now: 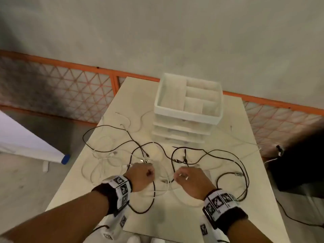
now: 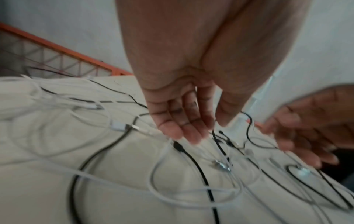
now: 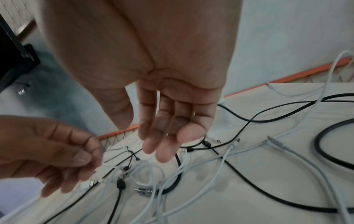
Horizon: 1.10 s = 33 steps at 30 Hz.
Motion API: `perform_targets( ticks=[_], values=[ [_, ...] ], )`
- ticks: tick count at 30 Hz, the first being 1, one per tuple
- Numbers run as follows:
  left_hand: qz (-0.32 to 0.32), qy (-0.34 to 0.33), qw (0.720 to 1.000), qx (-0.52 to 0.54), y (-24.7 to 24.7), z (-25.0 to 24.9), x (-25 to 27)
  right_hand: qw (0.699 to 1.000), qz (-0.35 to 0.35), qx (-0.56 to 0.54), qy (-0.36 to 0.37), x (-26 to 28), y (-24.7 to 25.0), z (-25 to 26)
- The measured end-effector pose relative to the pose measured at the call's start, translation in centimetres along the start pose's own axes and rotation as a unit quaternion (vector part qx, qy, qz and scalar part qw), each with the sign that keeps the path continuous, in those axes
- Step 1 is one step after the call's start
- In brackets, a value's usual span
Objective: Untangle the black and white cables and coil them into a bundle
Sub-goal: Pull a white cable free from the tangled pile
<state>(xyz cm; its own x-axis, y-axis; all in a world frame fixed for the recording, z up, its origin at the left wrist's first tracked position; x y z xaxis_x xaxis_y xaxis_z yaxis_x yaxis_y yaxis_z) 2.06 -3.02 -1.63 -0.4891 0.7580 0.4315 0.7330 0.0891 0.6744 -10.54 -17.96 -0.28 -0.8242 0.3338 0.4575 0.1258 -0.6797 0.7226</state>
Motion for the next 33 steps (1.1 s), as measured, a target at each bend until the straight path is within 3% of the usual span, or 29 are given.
perform_targets(
  ticks=[2, 7, 11, 16, 19, 23, 27, 33],
  values=[
    [-0.002, 0.007, 1.0, -0.009, -1.3, -0.9, -1.7, 1.0, -0.013, 0.019, -0.008, -1.6, -0.2, -0.3],
    [0.105, 0.062, 0.983, -0.136, -6.4, -2.7, -3.0, 0.999, -0.009, 0.016, -0.028, -2.9, -1.1, -0.7],
    [0.097, 0.073, 0.967, -0.223, -7.2, -2.9, -3.0, 0.999, -0.021, -0.022, -0.034, -2.2, -0.6, -1.0],
    [0.084, 0.033, 0.987, -0.133, -3.6, -3.4, -2.9, 0.995, -0.013, -0.091, 0.035, -0.5, 0.8, -0.3],
    [0.081, -0.039, 0.993, -0.076, -0.2, -5.1, -2.0, 0.99, 0.005, -0.11, 0.089, 0.0, 1.2, 0.8],
    [0.002, -0.11, 0.993, 0.029, 5.5, -7.3, -0.7, 0.982, -0.092, -0.144, 0.078, -0.6, 3.3, 1.6],
    [-0.089, -0.061, 0.994, 0.027, 8.1, -4.0, -0.5, 0.945, -0.211, -0.246, 0.044, -0.5, 8.6, -0.1],
    [-0.094, 0.105, 0.988, 0.063, 7.2, 4.4, 0.5, 0.816, -0.379, -0.437, -0.015, 2.0, 14.8, -5.9]
  ],
)
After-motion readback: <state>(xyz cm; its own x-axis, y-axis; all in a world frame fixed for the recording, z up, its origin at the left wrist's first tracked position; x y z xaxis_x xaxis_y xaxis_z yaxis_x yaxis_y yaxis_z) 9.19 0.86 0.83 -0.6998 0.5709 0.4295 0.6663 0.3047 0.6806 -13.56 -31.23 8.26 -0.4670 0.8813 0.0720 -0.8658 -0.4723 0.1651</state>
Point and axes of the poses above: each hand's wrist, its own x-axis away from the middle knuckle, its own y-axis out of the back of the hand, z = x × y, the point moved 4 cm from there along -x, towards the middle knuckle, and after that the axes turned 2 degrees about z, right-handed, at the moved point
